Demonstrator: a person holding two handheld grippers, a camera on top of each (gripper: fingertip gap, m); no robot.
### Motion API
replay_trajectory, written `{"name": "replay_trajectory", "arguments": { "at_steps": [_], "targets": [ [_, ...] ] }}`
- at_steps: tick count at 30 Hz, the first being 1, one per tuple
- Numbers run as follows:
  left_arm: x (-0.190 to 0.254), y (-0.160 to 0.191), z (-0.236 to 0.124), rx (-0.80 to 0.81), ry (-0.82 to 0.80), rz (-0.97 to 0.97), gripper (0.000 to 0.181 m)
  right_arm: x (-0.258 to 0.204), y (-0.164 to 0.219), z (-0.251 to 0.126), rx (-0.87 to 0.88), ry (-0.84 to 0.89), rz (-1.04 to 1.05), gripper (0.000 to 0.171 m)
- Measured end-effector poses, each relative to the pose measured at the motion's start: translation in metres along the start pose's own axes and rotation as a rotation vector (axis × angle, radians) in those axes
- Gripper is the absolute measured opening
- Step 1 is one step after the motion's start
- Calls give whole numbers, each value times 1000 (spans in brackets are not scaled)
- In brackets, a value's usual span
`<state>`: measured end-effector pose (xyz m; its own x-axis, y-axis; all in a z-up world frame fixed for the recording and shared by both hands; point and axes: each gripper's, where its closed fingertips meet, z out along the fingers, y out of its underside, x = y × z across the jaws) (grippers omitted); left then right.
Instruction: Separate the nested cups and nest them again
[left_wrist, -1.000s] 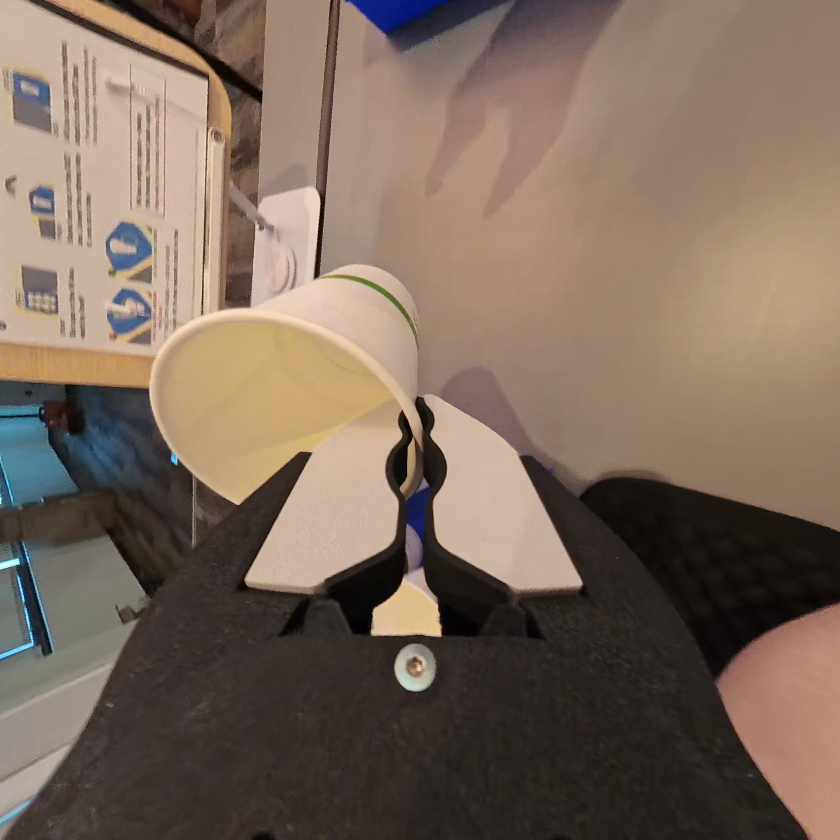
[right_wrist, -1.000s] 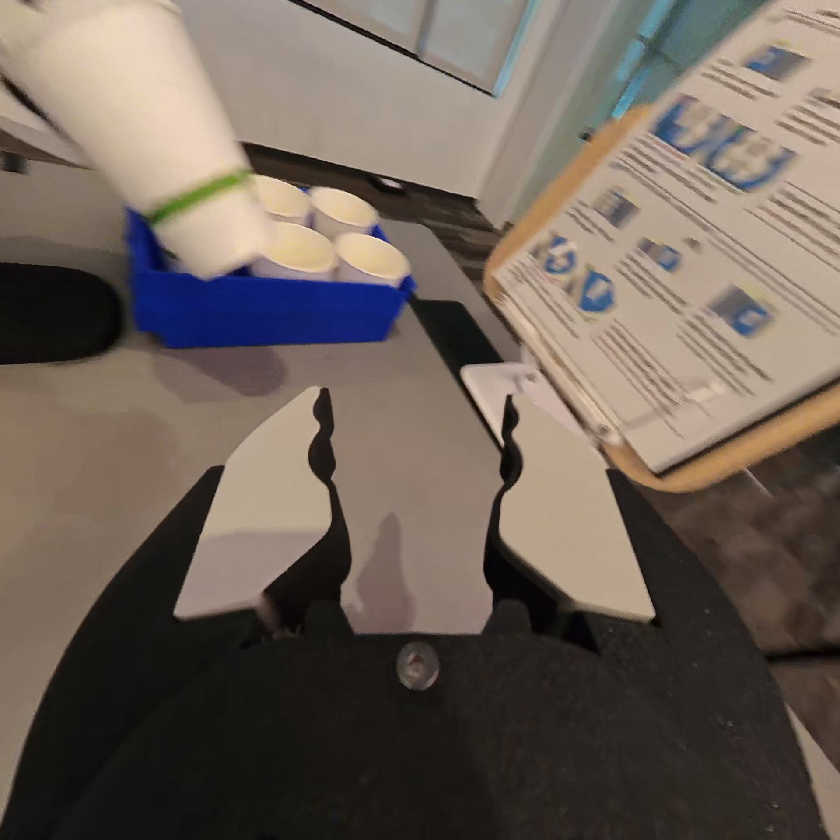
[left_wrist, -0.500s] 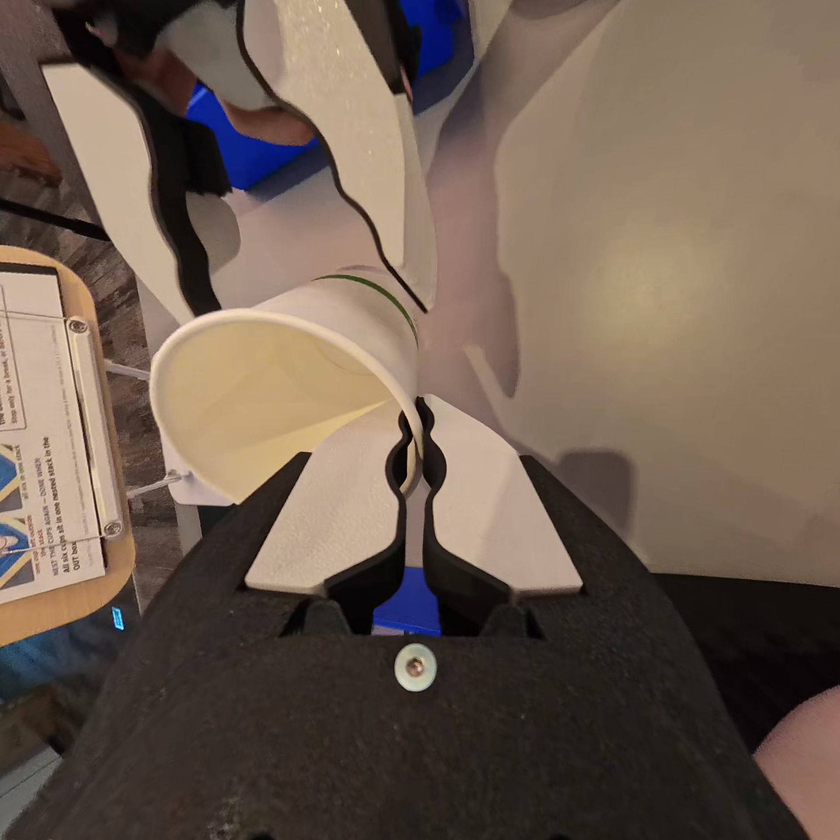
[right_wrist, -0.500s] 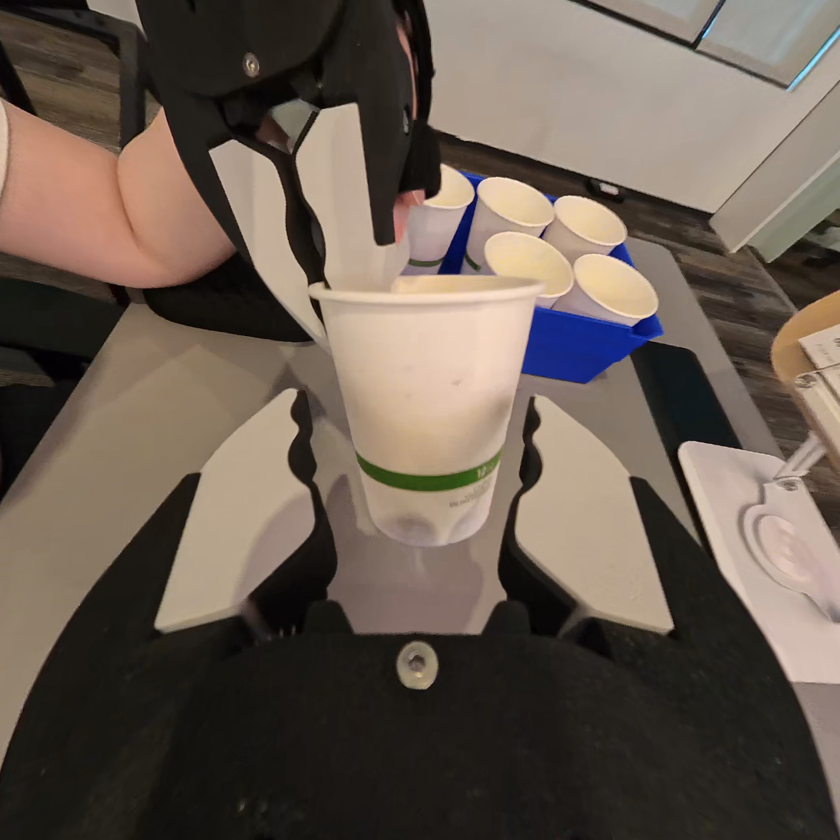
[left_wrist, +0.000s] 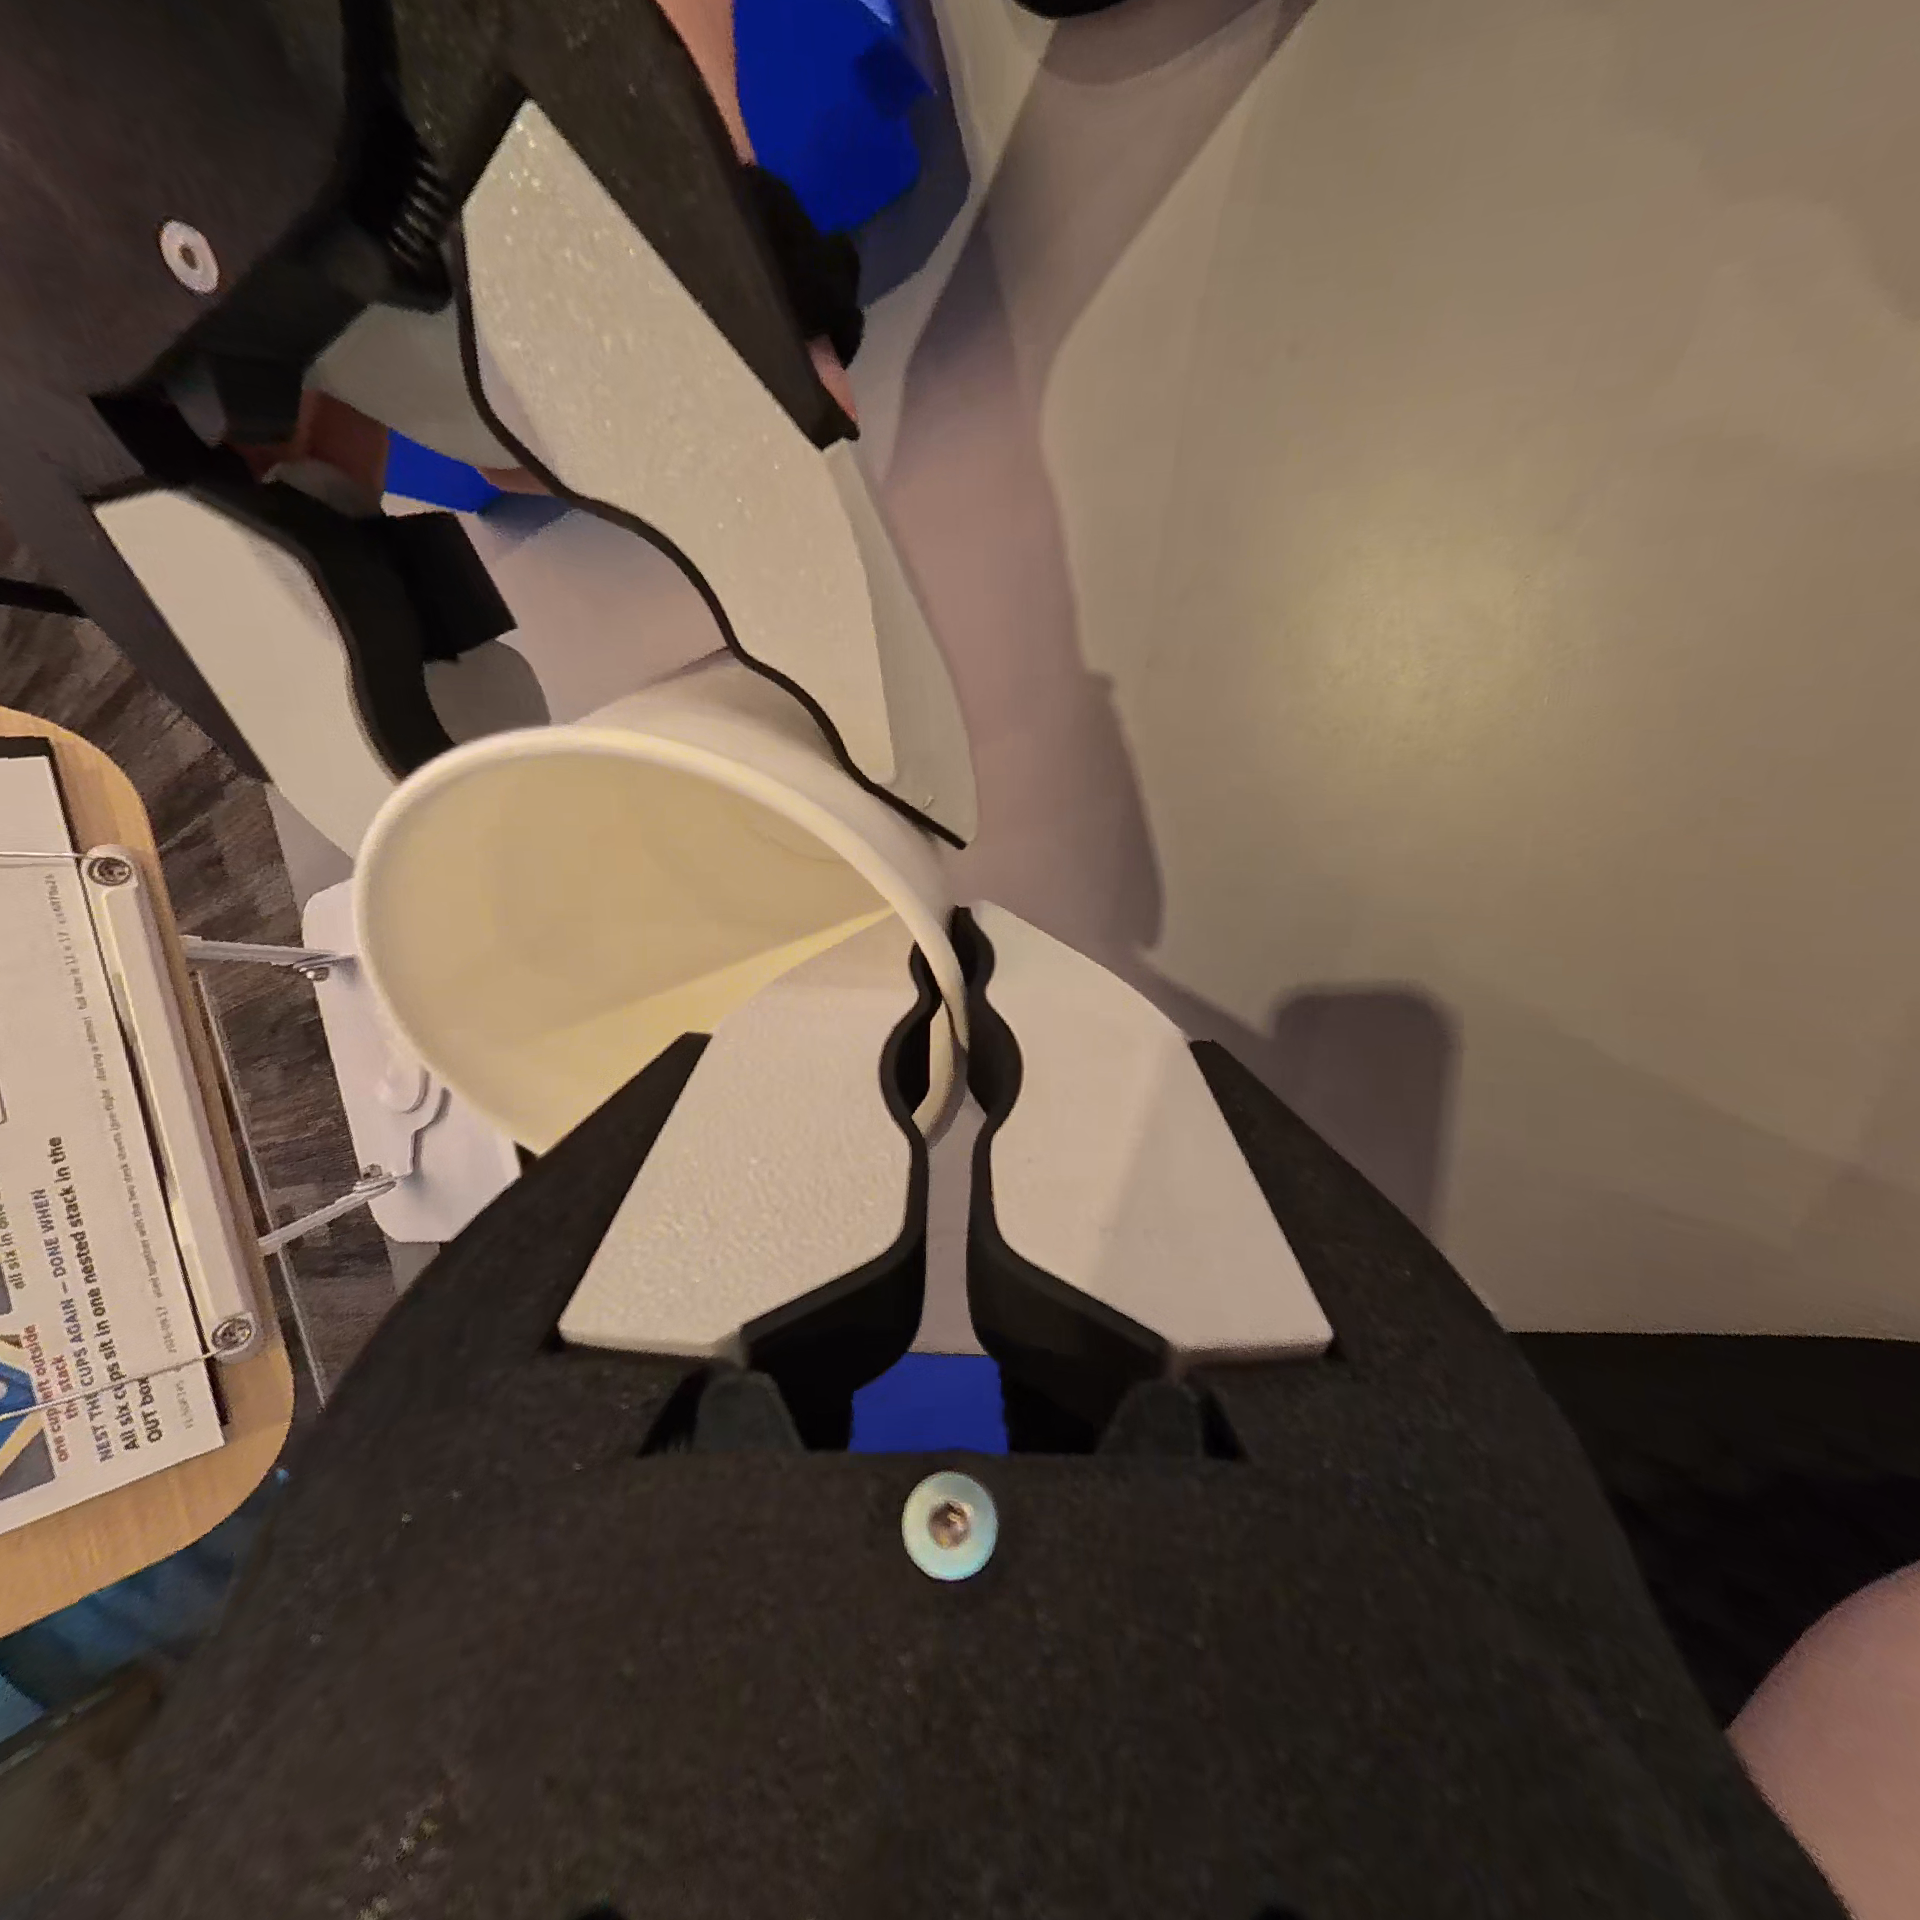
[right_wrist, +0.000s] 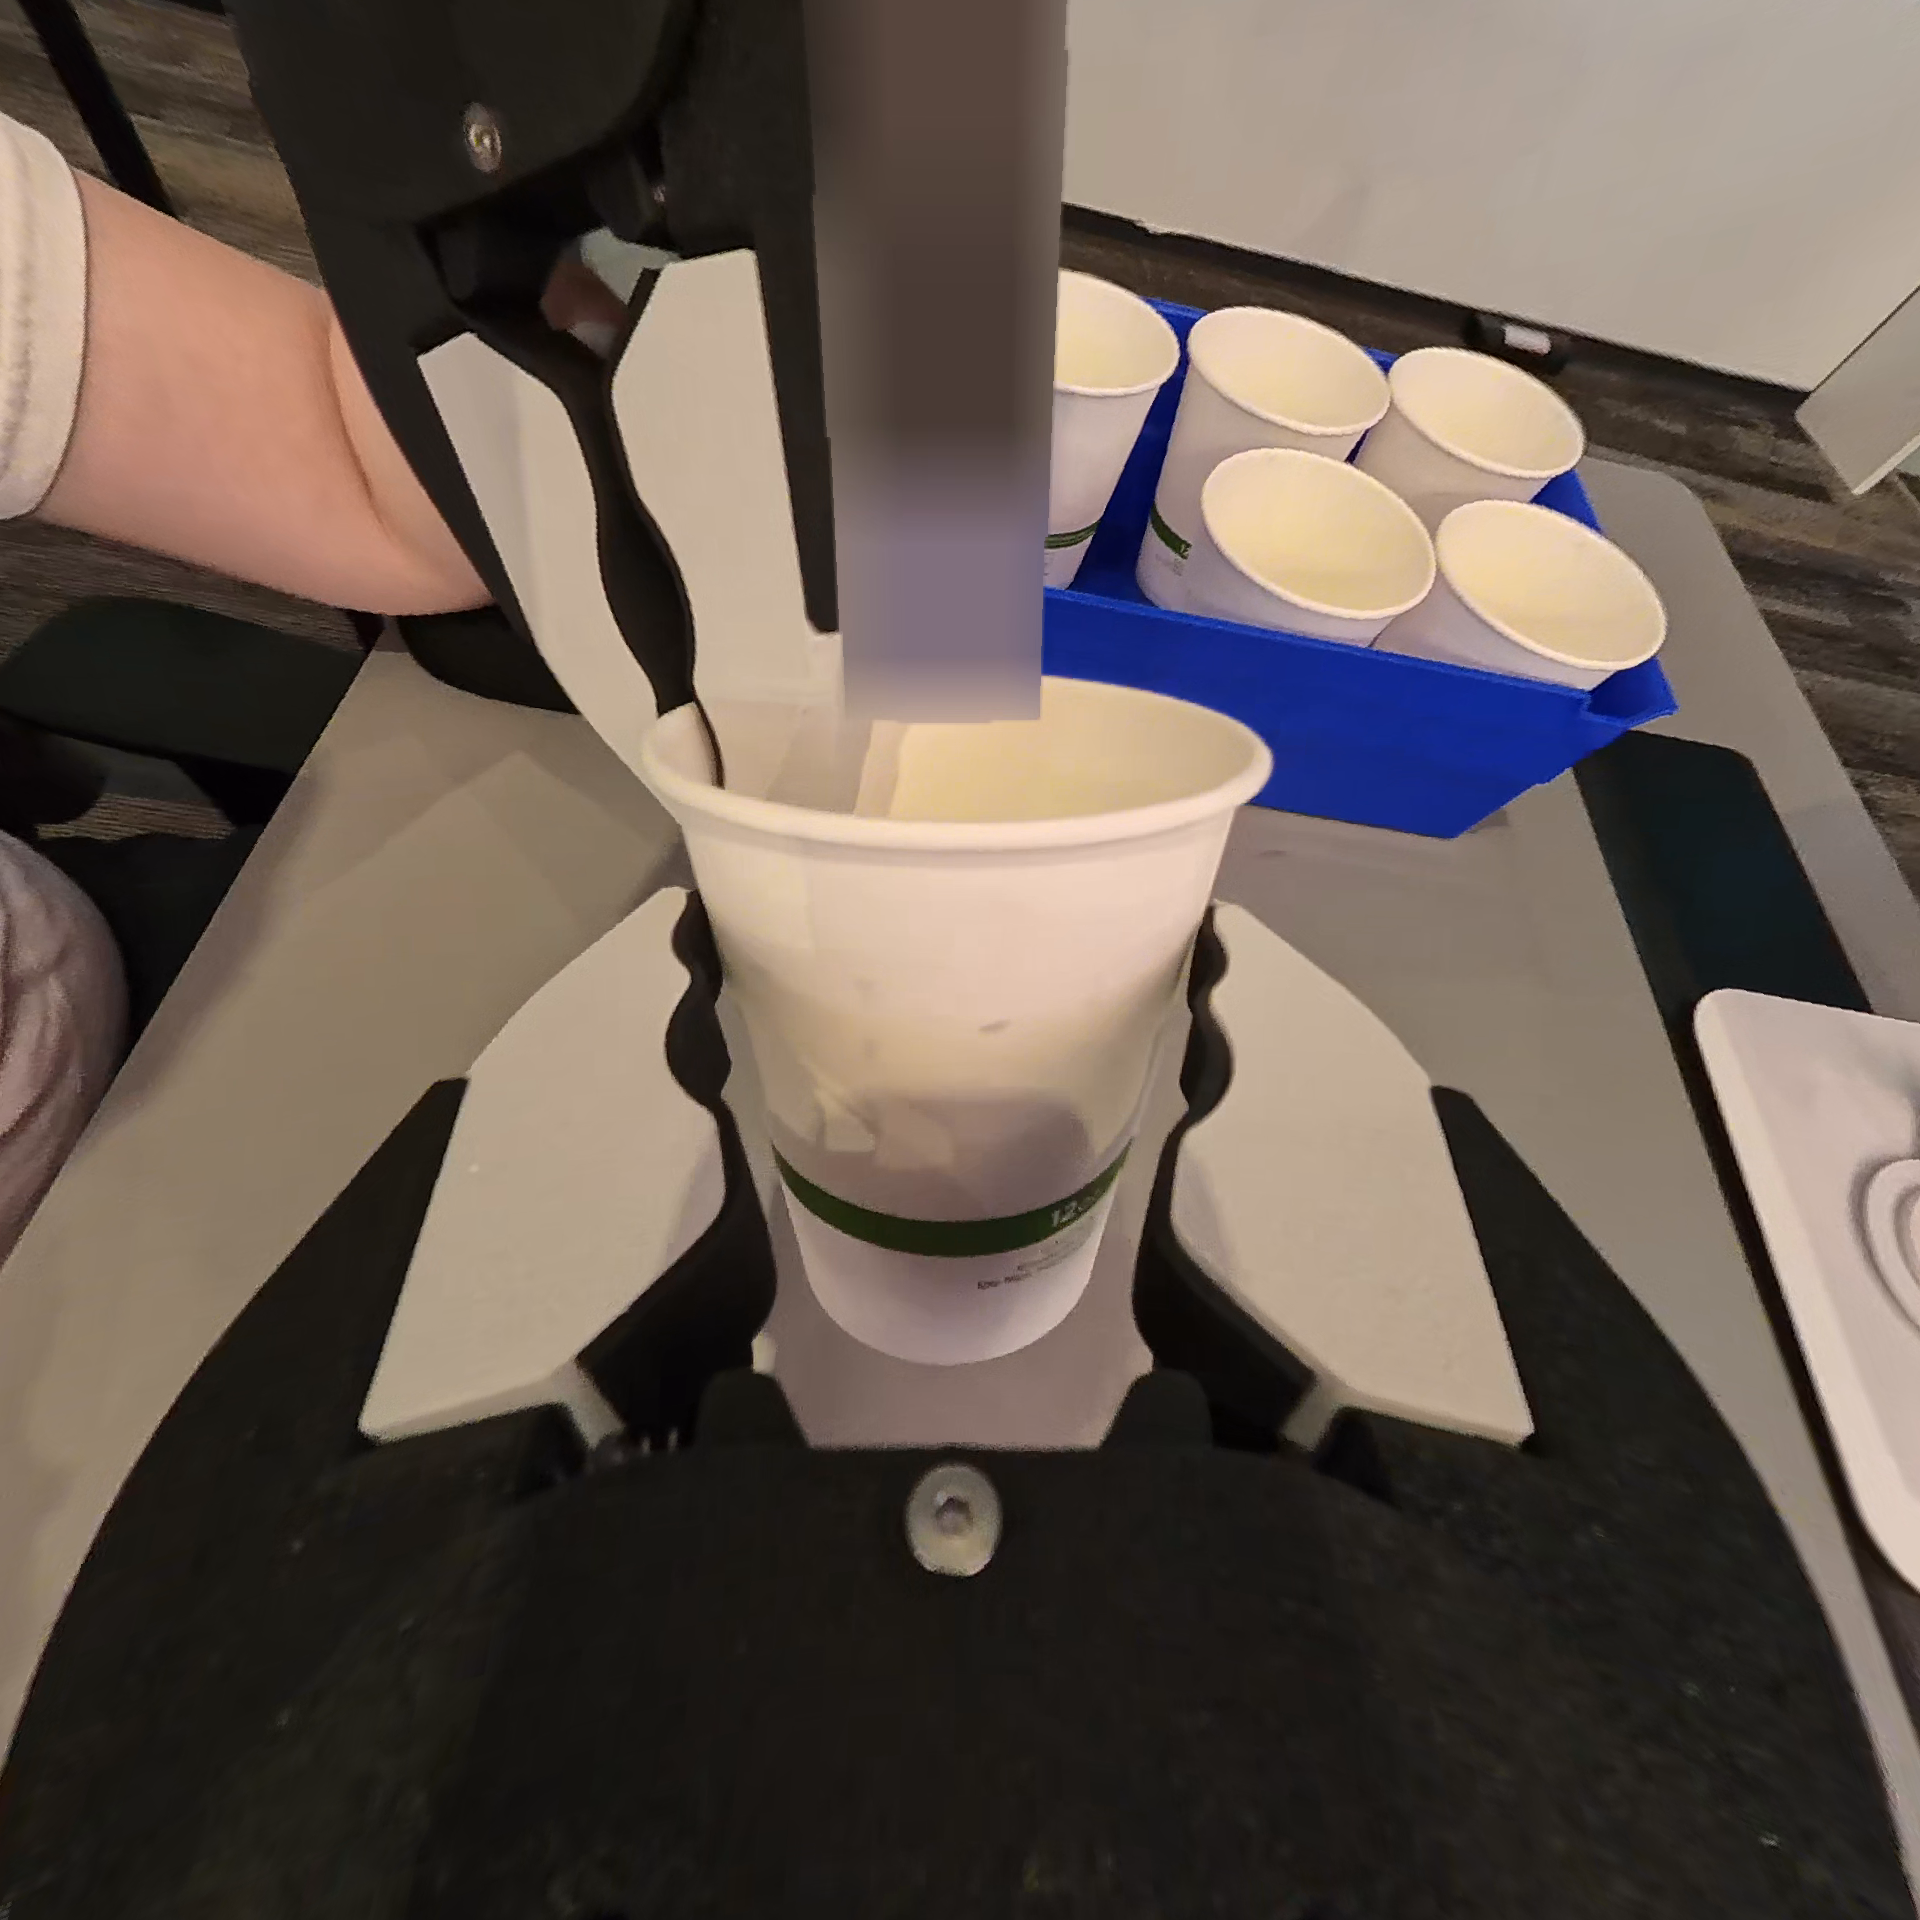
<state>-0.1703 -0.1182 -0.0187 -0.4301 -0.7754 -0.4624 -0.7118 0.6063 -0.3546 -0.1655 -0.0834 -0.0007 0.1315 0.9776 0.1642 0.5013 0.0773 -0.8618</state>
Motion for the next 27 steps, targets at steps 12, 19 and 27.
{"name": "replay_trajectory", "arguments": {
  "at_steps": [12,19,27],
  "targets": [
    [7,-2,3,-28,16,44,0,-12,10,6,-30,-99,37,91],
    [12,-1,7,-38,58,30,1,-17,18,9,-74,-141,58,89],
    [-9,1,1,-10,-44,-40,27,-10,20,8,-78,-120,80,88]
  ]
}}
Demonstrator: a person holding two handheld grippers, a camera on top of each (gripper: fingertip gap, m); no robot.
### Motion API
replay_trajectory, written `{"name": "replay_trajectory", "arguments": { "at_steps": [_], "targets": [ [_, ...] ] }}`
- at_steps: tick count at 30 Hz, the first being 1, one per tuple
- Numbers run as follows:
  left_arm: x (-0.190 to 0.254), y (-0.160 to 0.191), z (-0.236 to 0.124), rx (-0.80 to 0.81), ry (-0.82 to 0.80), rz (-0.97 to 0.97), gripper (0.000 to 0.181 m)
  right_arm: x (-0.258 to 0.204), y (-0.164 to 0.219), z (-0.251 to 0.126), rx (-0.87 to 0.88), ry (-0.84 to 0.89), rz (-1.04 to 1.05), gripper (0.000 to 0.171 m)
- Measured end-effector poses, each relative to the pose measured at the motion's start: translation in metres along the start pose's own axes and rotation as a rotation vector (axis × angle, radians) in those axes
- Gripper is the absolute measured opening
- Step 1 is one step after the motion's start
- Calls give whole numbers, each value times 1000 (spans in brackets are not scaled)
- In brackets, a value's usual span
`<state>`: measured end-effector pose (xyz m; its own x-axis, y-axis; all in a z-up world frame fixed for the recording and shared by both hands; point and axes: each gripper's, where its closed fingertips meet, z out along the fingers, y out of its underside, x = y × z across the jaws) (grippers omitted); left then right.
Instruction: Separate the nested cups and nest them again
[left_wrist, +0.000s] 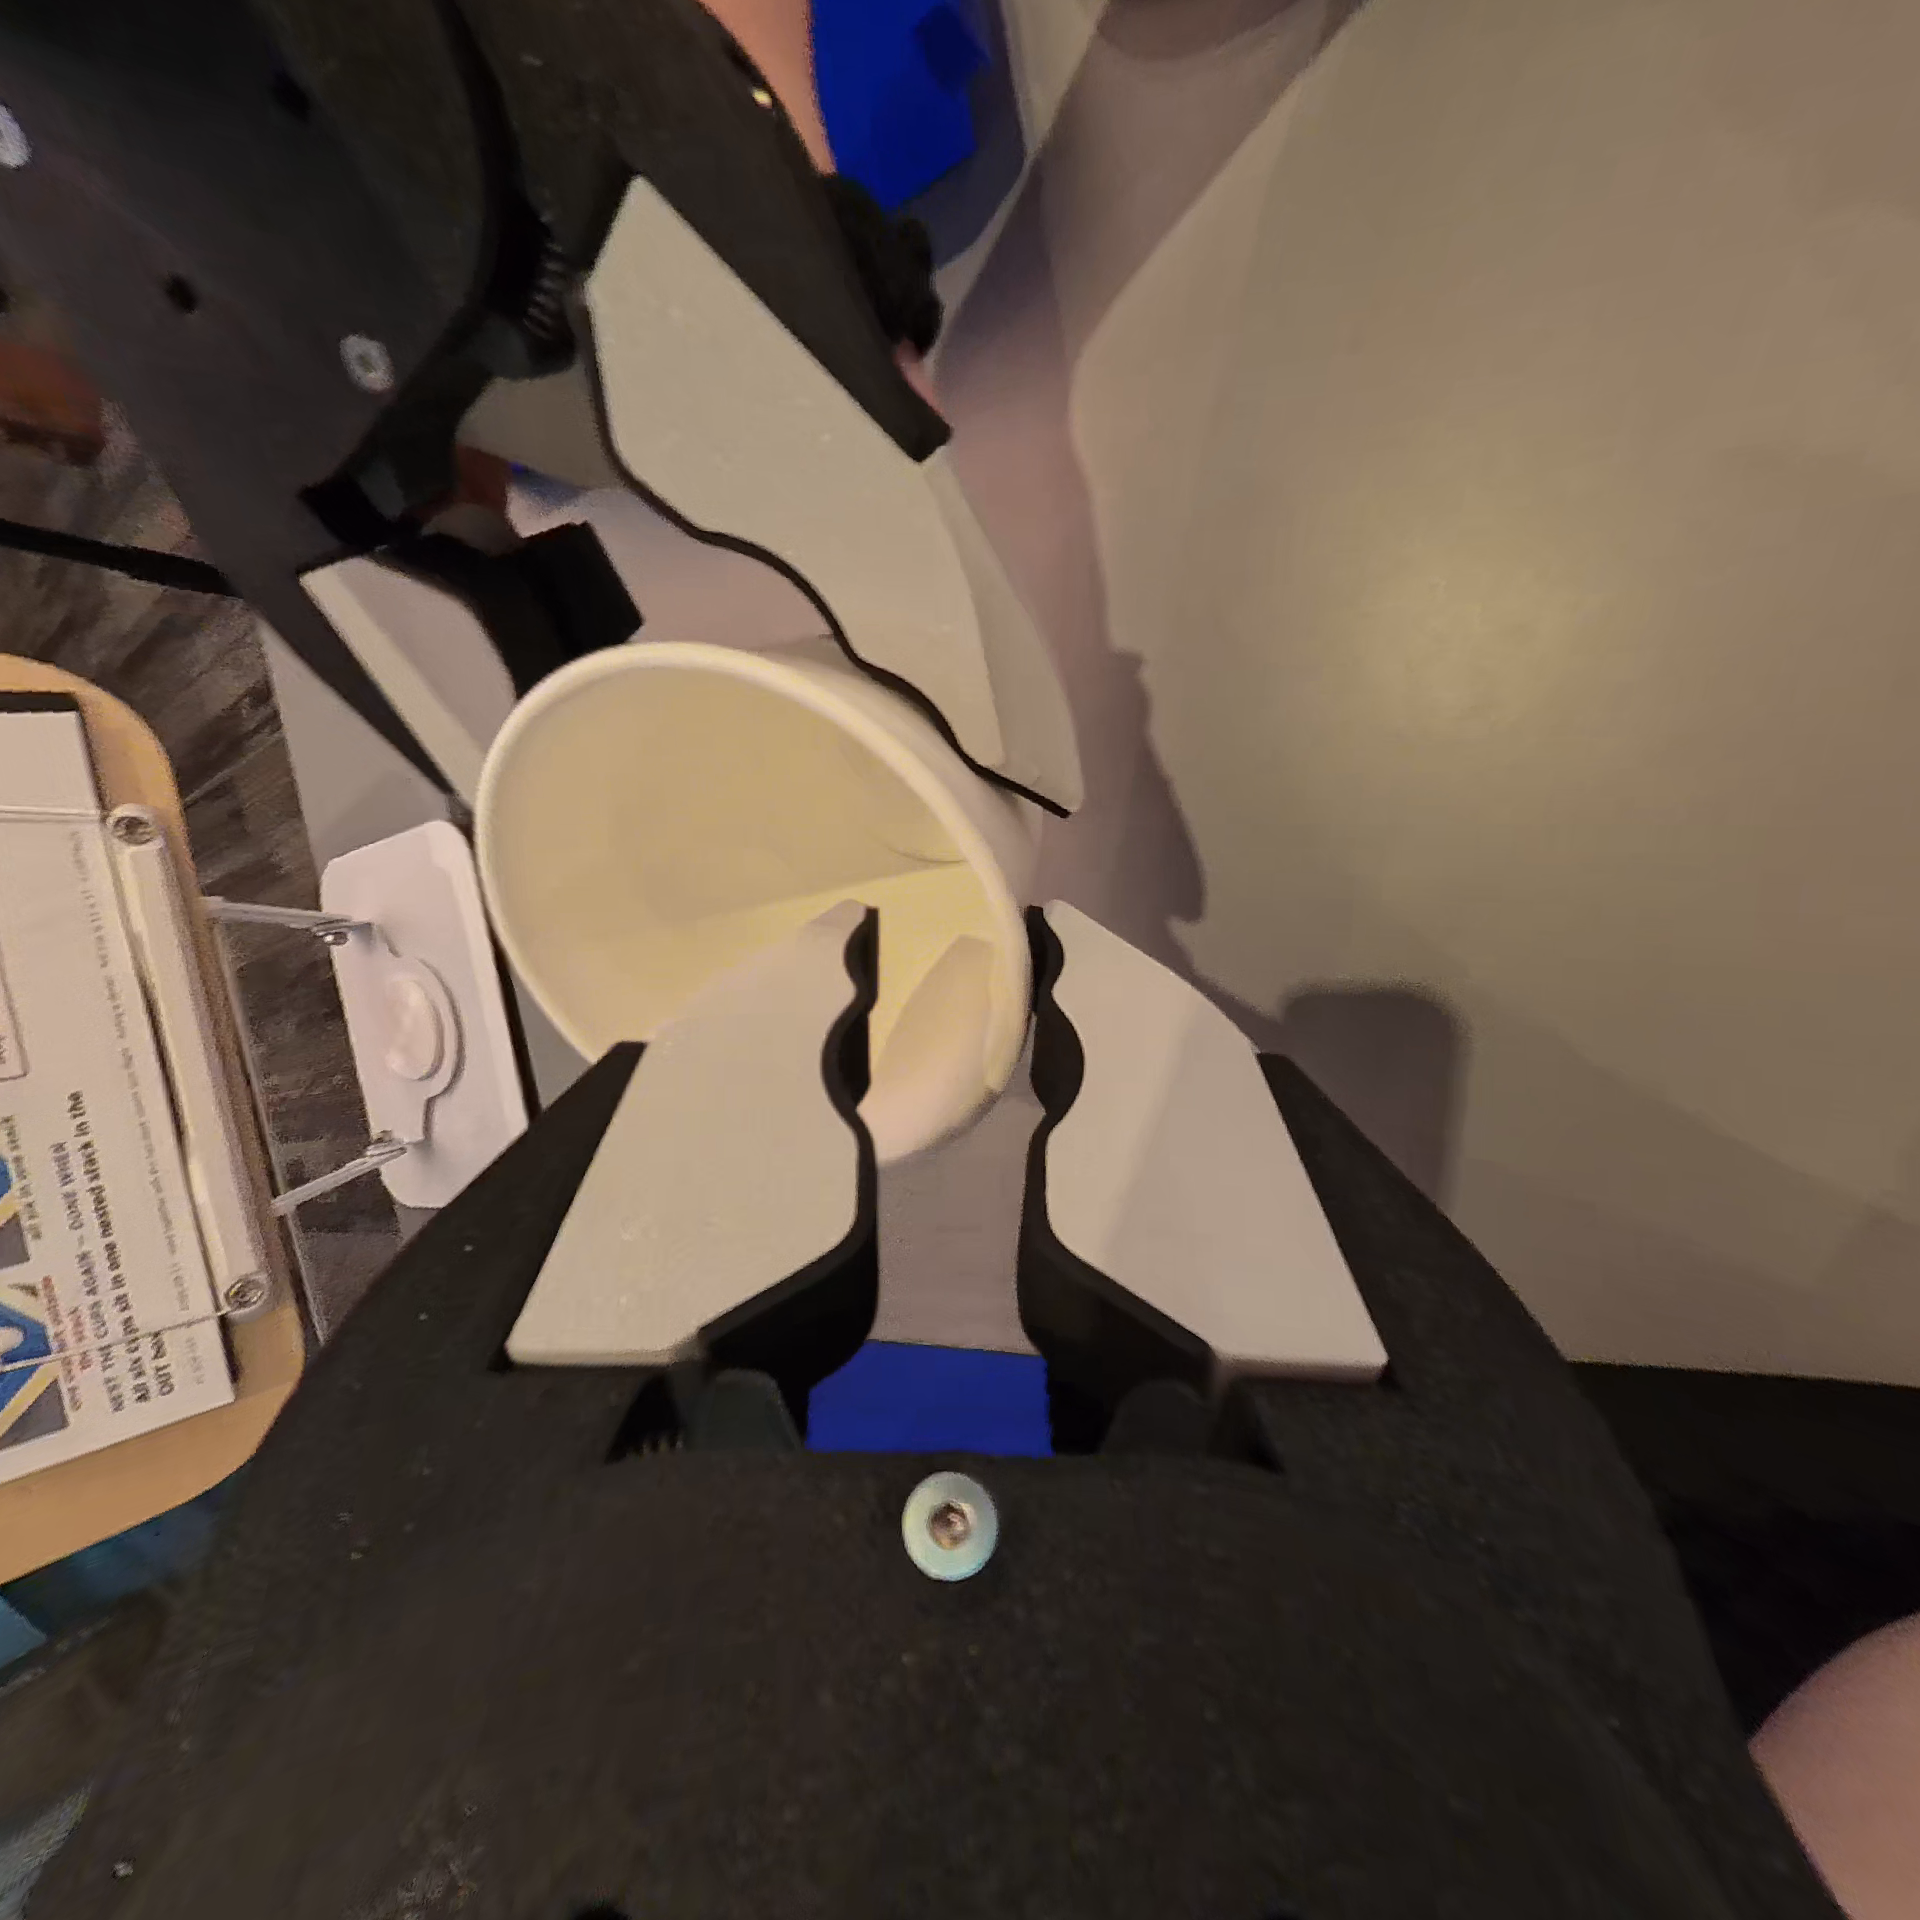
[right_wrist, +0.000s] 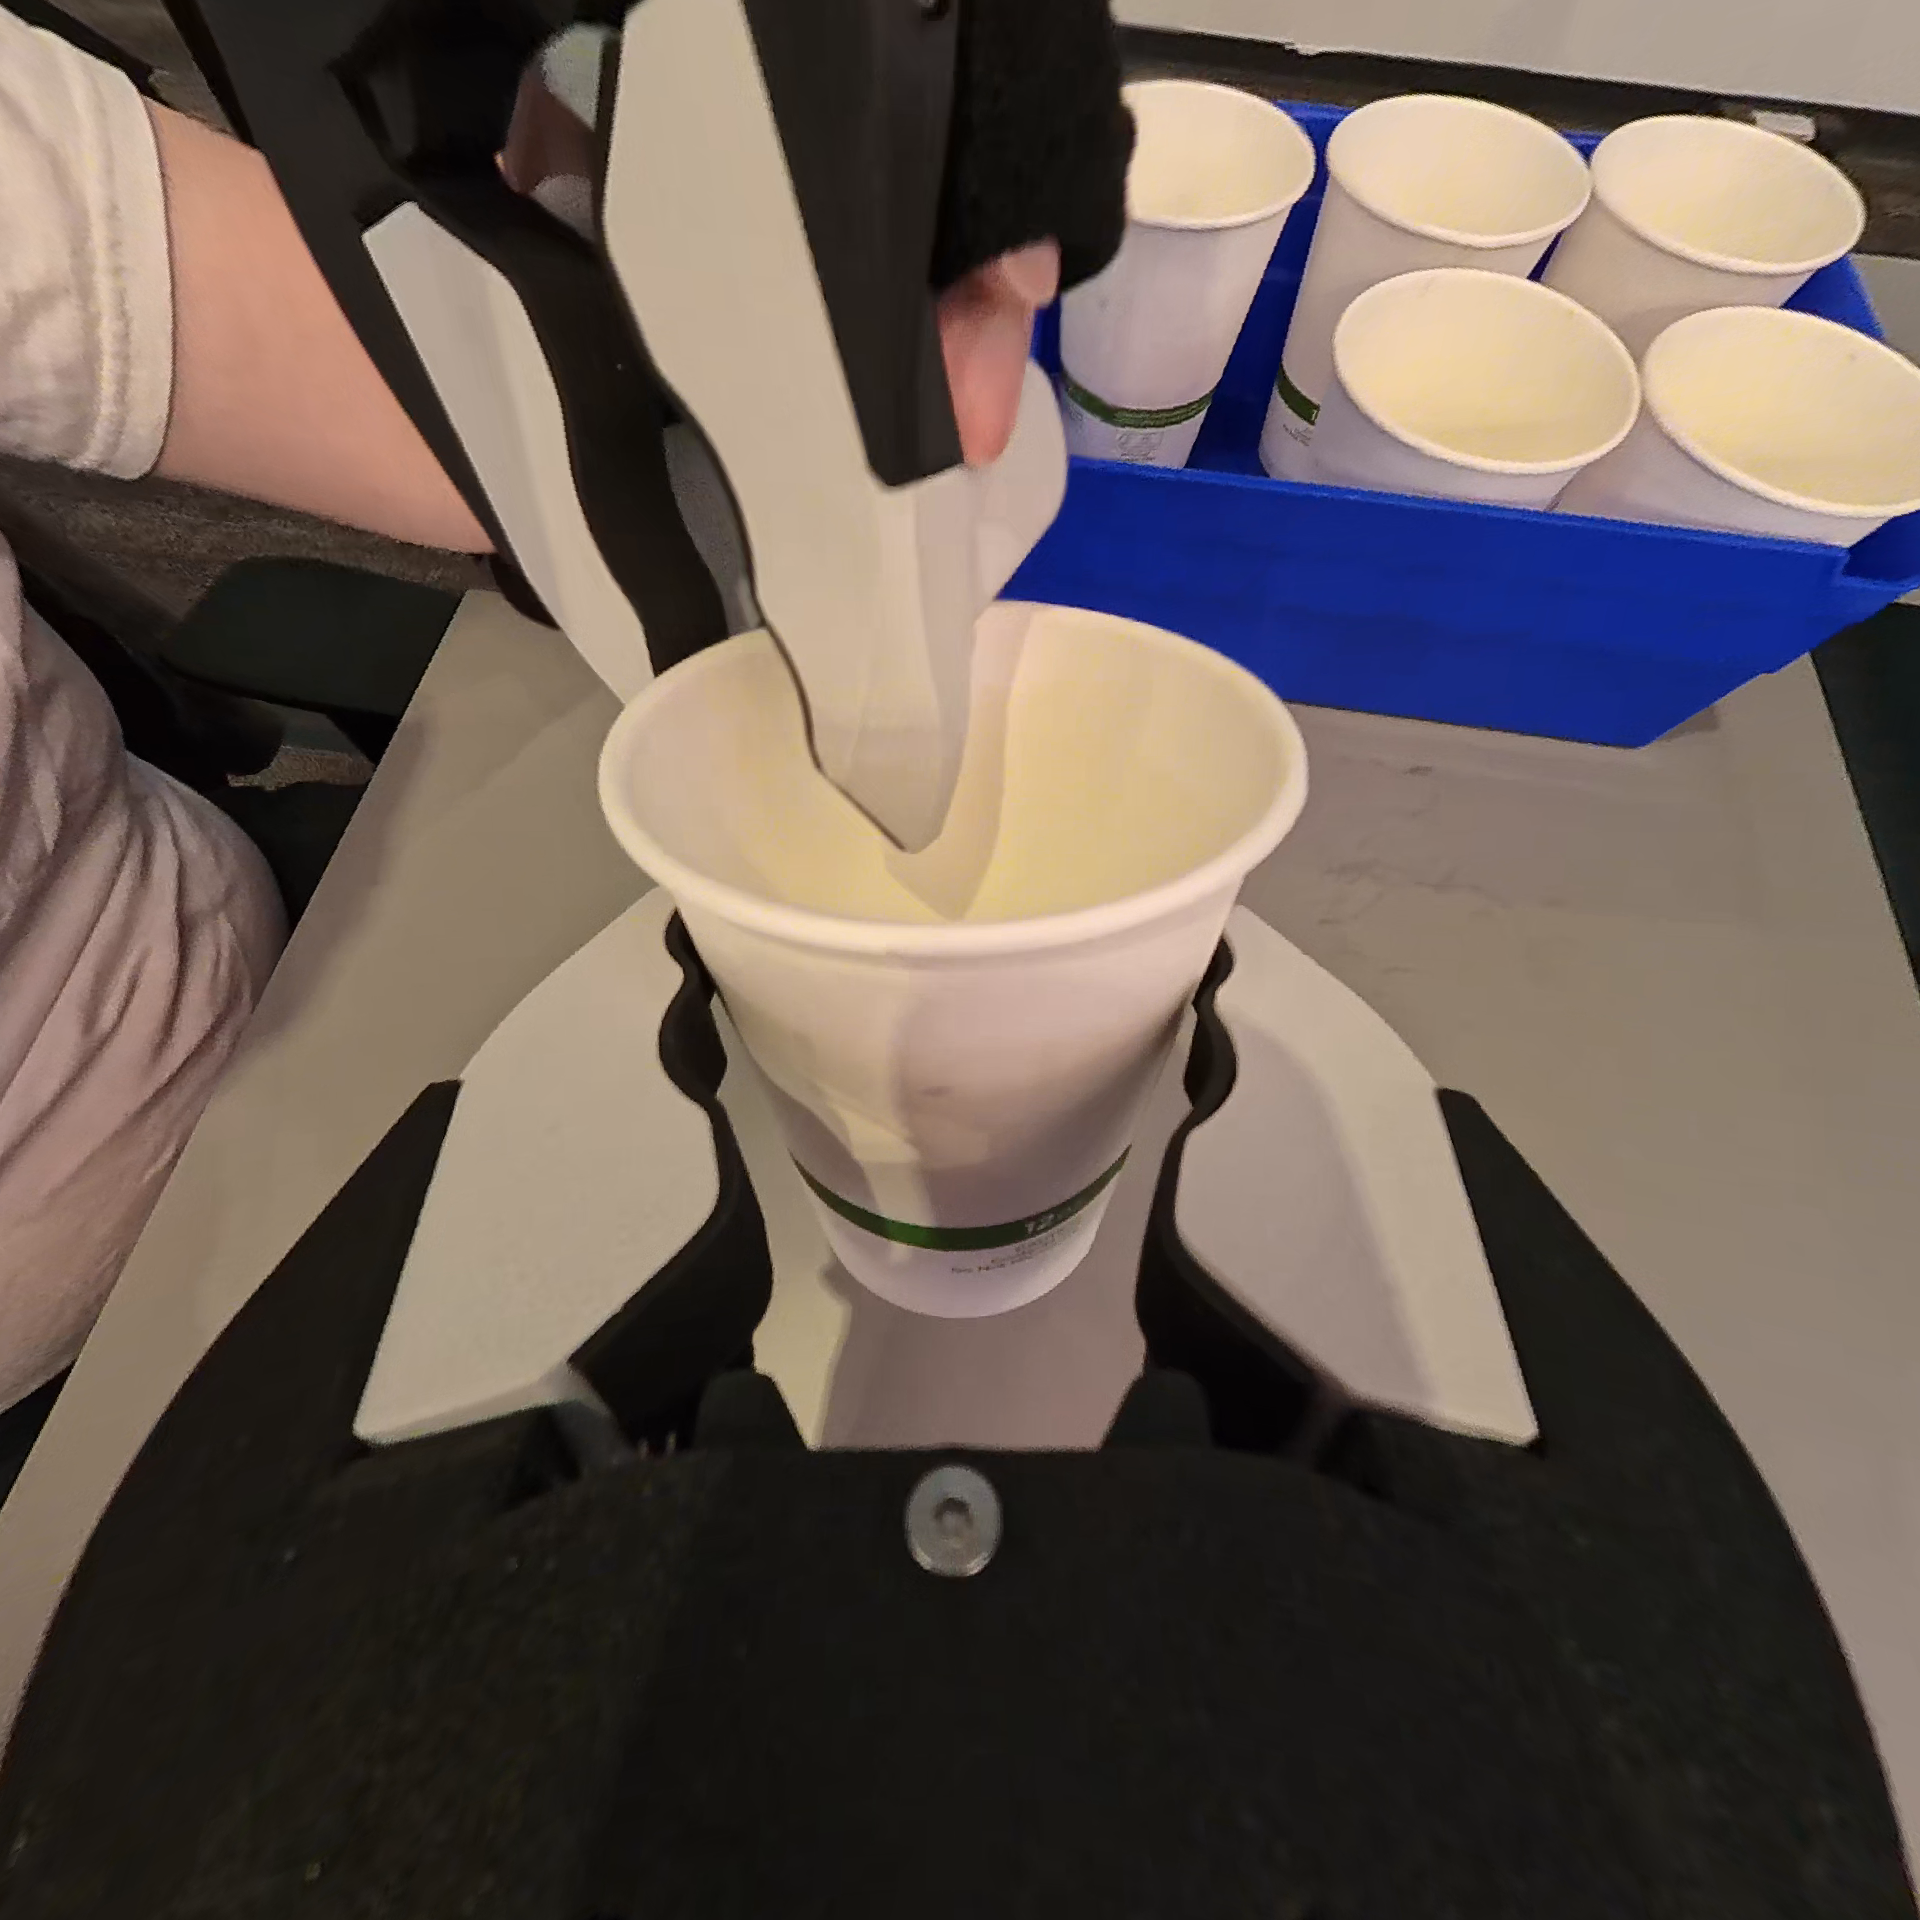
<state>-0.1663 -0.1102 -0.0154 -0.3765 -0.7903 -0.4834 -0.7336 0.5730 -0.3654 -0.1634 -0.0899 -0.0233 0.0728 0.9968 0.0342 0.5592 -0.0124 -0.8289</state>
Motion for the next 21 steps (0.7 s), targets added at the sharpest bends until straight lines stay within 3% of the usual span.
{"name": "replay_trajectory", "arguments": {
  "at_steps": [4,7,10,13,16,18,21],
  "targets": [
    [-18,0,-22,58,-99,-58,35,11,-3,-10,31,44,22,88],
    [-31,-6,-57,194,-178,-124,41,20,-10,-36,84,88,31,88],
    [-42,-14,-94,353,-268,-175,43,42,-22,-101,198,268,23,88],
    [-47,-11,-115,399,-328,-198,43,85,-17,-210,426,652,93,88],
    [-48,-8,-122,394,-359,-196,43,126,53,-302,495,1037,291,88],
    [-48,-7,-123,394,-364,-199,43,141,107,-317,439,1107,409,88],
    [-50,-6,-123,389,-369,-204,43,159,173,-310,328,1130,569,88]
  ]
}}
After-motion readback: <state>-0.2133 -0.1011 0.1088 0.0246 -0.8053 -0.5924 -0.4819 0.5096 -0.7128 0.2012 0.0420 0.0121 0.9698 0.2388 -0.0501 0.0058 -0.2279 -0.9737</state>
